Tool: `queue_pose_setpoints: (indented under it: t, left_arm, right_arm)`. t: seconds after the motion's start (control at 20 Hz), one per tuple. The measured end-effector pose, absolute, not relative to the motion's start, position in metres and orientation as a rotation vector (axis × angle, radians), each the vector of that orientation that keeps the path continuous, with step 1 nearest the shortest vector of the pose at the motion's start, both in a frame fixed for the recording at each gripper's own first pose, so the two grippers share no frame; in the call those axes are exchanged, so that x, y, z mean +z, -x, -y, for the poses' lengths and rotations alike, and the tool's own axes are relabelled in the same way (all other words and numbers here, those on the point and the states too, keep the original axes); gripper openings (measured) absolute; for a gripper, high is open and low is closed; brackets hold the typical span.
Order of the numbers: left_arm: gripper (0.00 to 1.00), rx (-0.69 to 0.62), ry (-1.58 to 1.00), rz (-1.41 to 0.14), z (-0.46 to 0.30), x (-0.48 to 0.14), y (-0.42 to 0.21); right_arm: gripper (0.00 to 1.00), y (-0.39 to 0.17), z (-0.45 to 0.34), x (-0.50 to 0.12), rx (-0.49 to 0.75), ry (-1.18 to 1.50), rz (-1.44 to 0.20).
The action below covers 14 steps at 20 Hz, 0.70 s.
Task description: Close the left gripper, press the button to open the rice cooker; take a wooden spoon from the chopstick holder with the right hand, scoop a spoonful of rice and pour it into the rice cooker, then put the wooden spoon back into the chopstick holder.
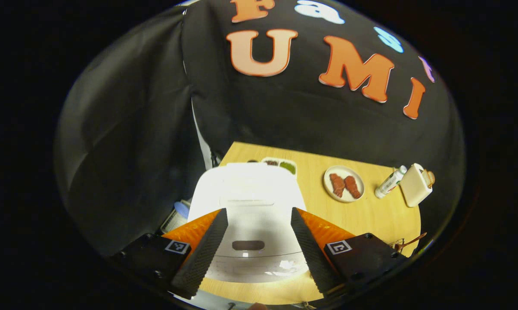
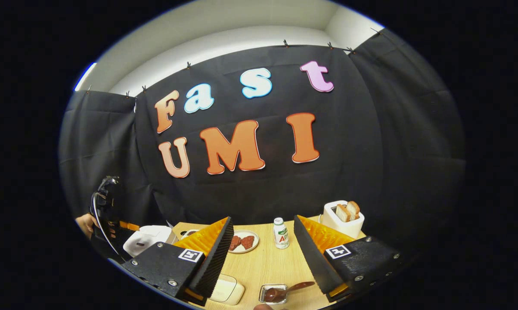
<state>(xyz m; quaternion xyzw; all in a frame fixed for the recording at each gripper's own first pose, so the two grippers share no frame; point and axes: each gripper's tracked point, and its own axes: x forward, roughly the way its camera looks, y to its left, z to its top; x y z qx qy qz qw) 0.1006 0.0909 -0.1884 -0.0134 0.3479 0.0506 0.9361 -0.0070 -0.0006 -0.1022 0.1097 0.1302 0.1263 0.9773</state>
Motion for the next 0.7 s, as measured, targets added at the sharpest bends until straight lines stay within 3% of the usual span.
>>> queue_pose_setpoints:
  t: [0.4, 0.7]
  left_arm:
    - [1.00, 0.020, -0.006, -0.229, -0.037, 0.019, -0.080]
    - [1.00, 0.021, -0.070, 0.059, 0.002, 0.103, -0.038]
  right_arm:
    - [0.89, -0.005, -0.013, -0.004, 0.249, -0.140, -0.076]
    - [0.87, -0.006, -0.020, 0.035, 0.243, -0.130, 0.033]
